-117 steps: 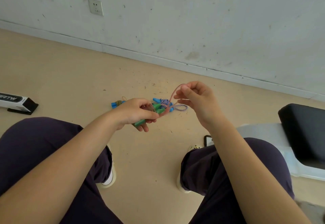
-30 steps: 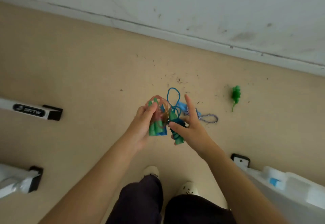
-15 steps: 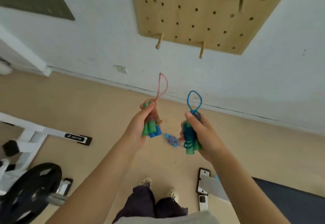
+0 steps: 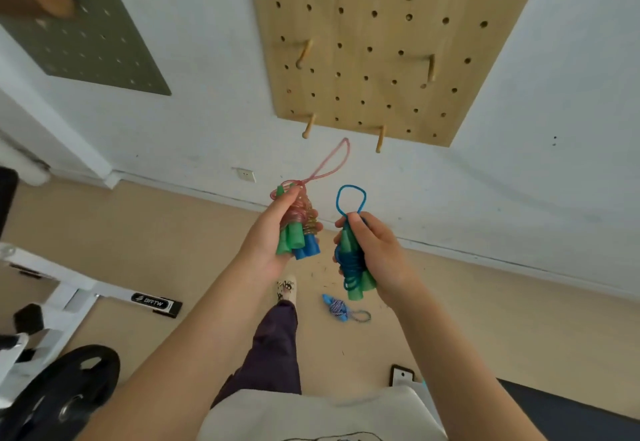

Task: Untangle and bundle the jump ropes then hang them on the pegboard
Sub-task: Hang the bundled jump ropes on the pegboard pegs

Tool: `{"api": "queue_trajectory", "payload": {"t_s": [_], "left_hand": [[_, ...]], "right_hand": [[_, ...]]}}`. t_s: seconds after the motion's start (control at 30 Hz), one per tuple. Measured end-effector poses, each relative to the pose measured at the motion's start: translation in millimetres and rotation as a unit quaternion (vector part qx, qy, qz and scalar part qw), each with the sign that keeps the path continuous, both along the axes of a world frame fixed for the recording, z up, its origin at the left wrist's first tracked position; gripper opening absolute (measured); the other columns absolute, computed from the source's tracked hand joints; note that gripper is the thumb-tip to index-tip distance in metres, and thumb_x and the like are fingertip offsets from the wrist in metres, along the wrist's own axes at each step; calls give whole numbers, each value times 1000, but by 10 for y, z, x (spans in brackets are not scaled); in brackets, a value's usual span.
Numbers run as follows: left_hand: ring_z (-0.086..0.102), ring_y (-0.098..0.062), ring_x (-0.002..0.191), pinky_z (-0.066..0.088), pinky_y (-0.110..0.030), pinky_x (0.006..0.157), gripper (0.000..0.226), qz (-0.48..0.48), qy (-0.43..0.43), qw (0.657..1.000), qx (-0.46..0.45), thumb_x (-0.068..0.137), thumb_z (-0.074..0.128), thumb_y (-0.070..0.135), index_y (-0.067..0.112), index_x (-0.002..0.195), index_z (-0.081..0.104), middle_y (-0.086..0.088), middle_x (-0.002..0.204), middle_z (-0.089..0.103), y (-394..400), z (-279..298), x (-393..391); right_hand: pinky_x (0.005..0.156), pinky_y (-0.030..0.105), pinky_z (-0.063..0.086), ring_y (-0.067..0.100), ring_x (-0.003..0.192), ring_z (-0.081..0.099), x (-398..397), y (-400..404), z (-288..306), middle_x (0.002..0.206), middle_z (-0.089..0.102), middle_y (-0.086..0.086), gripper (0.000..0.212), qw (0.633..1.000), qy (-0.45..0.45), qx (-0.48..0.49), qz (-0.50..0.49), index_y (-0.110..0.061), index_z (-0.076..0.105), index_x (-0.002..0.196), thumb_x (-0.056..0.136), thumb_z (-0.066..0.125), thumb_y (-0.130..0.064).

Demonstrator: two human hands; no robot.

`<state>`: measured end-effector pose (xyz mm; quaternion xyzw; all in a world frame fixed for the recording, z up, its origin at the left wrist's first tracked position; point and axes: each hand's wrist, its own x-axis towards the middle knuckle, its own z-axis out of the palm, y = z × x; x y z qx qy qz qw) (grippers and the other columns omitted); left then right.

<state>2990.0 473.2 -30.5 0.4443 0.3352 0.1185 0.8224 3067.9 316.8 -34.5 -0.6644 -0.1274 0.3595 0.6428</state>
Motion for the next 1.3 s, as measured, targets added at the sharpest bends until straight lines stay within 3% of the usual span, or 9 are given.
{"api": "queue_trajectory", "payload": {"t_s": [0.17,0.37,0.5,0.6,0.67,0.77,0.93,1.1,1.3], "left_hand": [[71,-32,80,54,-40,76,33,0,7,998,-55,90,64,48,17,103,63,-13,90,67,176,-51,304],[67,-37,95,57,-41,78,24,-5,-79,979,-186,92,62,48,25,92,71,-4,88,67,713,-220,840],[62,-41,109,56,-43,77,21,-30,-167,945,-281,90,62,44,26,94,71,-4,102,65,1341,-332,1319],[62,-42,108,56,-40,72,33,-49,-169,934,-311,91,58,48,26,116,55,-8,107,63,1891,-332,1663],[61,-39,102,54,-39,71,37,-67,-170,933,-310,92,57,50,23,117,52,-11,105,62,2244,-303,1888],[60,-35,95,54,-39,70,32,-77,-164,941,-285,90,58,47,19,103,67,-8,99,64,2727,-200,2278],[62,-35,88,53,-38,70,19,-75,-175,944,-269,86,65,42,25,88,73,-2,98,67,3289,-70,2843],[60,-33,93,52,-45,80,16,-65,-179,946,-261,89,66,37,24,98,69,-5,101,62,3482,-207,3178],[65,-21,85,54,-38,84,14,-56,-139,961,-233,88,69,37,26,95,74,-1,91,68,3502,-423,3312]], "right_hand": [[71,42,57,18,68,66,222,200,-53,78,70,2,31,999,-42,-29,-3,-26,71,85,102,48,-39],[81,49,56,32,78,66,741,763,-157,87,70,14,32,994,-83,-69,-19,-30,71,79,99,51,-44],[68,35,54,16,70,63,1255,1369,-235,77,70,8,30,990,-105,-91,-18,-23,70,79,97,56,-42],[56,22,52,12,63,65,1611,1879,-243,74,72,1,21,990,-93,-106,-3,-19,62,90,98,57,-38],[60,32,57,19,68,69,1838,2211,-222,77,72,6,13,991,-75,-109,4,-22,56,92,98,58,-34],[73,45,54,33,82,66,2194,2704,-154,91,69,19,13,991,-82,-109,-5,-20,55,86,92,63,-27],[72,34,47,17,79,60,2687,3228,-74,87,66,8,8,985,-125,-109,-37,-19,58,84,83,62,-25],[61,9,40,-4,65,54,2992,3461,-108,66,58,-20,19,977,-159,-107,-96,-20,60,74,93,60,-13],[63,27,48,9,61,53,3161,3495,-194,64,59,-7,14,972,-147,-121,-140,-20,65,85,96,58,-18]]}}
